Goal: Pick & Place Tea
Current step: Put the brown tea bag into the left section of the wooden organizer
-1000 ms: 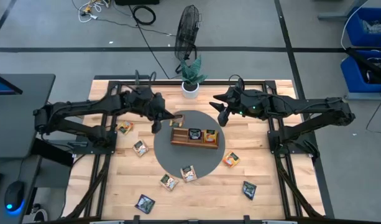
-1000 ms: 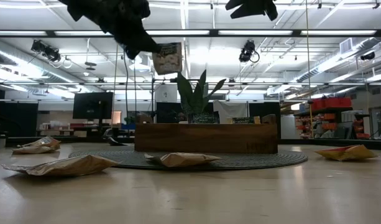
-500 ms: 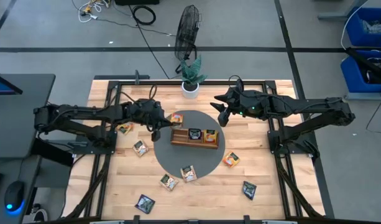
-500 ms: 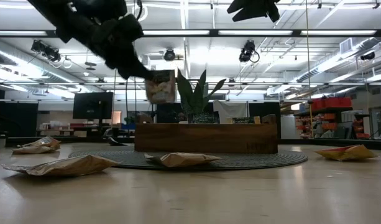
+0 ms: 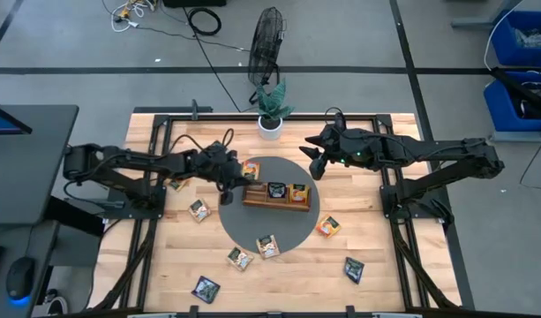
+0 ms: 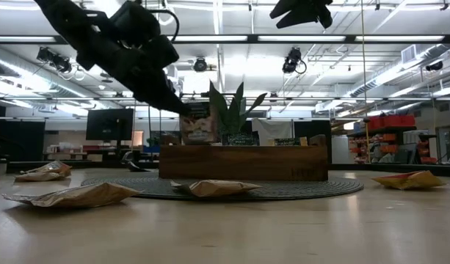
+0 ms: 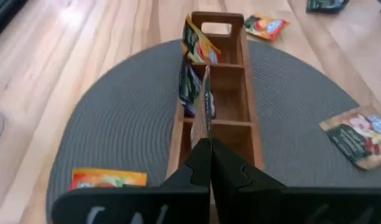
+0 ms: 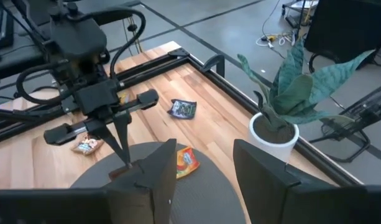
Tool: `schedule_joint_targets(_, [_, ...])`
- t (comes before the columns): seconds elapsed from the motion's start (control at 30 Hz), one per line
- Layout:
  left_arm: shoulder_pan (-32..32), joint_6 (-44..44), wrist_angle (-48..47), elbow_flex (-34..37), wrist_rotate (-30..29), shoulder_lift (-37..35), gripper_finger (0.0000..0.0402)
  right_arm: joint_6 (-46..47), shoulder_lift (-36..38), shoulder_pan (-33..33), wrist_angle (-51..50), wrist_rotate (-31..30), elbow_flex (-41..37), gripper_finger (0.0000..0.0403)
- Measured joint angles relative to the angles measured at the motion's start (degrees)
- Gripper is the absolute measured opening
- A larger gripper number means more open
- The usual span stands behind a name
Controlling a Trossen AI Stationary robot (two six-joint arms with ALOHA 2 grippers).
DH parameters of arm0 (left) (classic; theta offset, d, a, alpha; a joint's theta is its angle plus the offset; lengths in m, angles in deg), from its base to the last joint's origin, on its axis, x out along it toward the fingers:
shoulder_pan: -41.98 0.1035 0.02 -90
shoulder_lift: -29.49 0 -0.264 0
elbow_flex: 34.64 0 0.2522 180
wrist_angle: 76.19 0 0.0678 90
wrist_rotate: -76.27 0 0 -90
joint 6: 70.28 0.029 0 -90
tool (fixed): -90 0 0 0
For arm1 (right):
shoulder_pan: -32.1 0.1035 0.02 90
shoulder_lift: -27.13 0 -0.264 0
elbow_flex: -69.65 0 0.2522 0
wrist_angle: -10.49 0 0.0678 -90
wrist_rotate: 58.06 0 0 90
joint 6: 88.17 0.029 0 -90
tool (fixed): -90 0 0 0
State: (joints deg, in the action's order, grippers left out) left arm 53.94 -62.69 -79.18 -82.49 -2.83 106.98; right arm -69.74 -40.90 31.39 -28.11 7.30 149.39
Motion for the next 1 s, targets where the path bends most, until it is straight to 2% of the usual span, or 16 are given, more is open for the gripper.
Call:
schedule_joint_targets(0.43, [0.1, 3.6, 2.0, 0.0, -0.1, 6.7, 0.0002, 0.6, 0.0, 0.0, -0.3, 0.0, 0.0, 0.0164])
schedule_joint_targets(0.8, [0.1, 3.5, 1.9, 0.0, -0.6, 6.7, 0.0004, 0.6, 0.0, 0.0, -0.4, 0.0, 0.0, 0.0164])
schedule_joint_targets(1.0, [0.2, 3.3, 1.9, 0.0, -0.7, 6.7, 0.0038, 0.6, 0.0, 0.0, -0.5, 0.0, 0.0, 0.0164])
